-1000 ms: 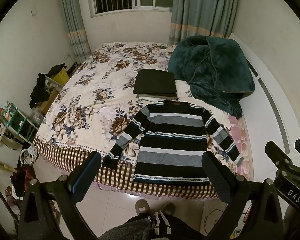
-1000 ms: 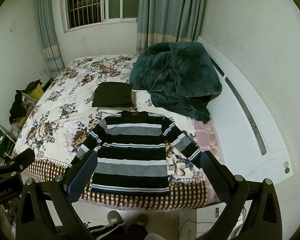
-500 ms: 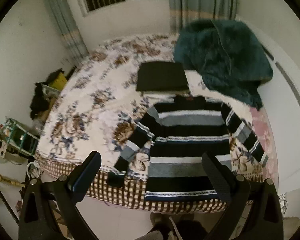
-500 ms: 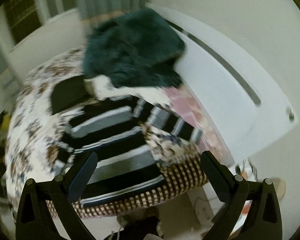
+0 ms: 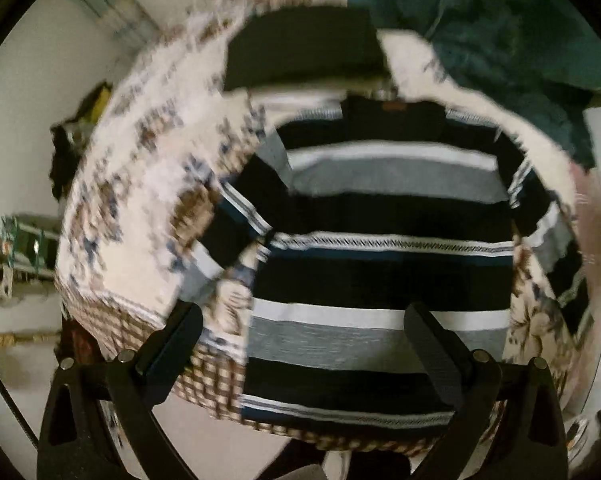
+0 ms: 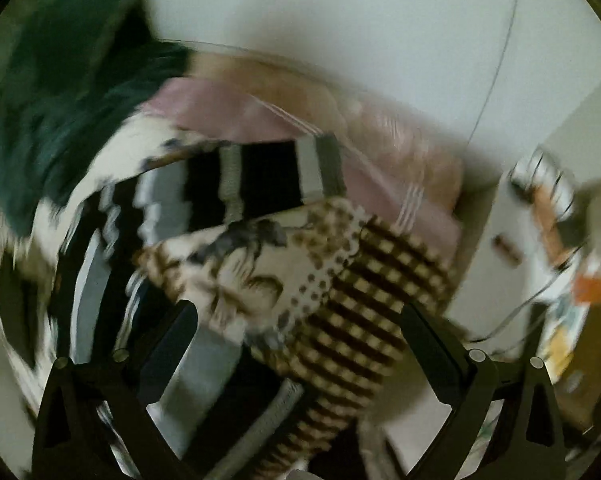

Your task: Fold small clothes

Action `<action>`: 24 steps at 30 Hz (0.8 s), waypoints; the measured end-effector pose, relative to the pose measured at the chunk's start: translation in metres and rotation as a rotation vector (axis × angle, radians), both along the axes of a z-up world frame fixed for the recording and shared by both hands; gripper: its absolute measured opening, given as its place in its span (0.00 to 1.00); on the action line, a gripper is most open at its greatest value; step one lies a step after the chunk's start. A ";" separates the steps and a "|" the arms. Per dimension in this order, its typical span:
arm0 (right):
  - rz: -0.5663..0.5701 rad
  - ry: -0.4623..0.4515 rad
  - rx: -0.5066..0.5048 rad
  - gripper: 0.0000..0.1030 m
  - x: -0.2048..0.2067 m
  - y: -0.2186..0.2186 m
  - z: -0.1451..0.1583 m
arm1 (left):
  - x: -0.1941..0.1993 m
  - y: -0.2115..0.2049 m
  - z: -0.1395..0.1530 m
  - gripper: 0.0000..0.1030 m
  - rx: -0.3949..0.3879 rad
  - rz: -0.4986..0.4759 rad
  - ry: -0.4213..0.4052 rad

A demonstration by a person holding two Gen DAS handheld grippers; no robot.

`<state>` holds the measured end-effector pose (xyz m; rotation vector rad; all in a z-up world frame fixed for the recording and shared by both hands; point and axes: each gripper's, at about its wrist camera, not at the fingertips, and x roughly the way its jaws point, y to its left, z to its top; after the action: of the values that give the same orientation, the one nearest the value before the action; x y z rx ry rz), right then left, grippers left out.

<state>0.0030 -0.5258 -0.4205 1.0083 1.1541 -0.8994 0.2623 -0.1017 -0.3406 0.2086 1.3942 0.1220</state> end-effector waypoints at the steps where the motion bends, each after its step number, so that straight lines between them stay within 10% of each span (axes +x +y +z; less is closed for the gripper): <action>1: -0.044 -0.004 0.023 0.98 -0.003 -0.013 -0.020 | 0.006 -0.004 -0.021 1.00 -0.004 0.011 0.030; 12: -0.426 -0.168 0.129 0.65 0.008 -0.103 -0.207 | 0.051 -0.026 -0.181 1.00 0.035 0.086 0.174; 17: -0.422 -0.160 0.012 0.11 0.035 -0.107 -0.209 | 0.065 -0.014 -0.206 1.00 0.006 0.112 0.174; 24: -0.112 -0.119 -0.251 0.09 0.149 -0.063 -0.116 | 0.074 0.039 -0.197 1.00 -0.021 0.158 0.098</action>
<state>0.1516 -0.5889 -0.5361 0.9140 0.8676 -1.0310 0.3366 -0.0627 -0.5374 0.0877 1.5082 0.2307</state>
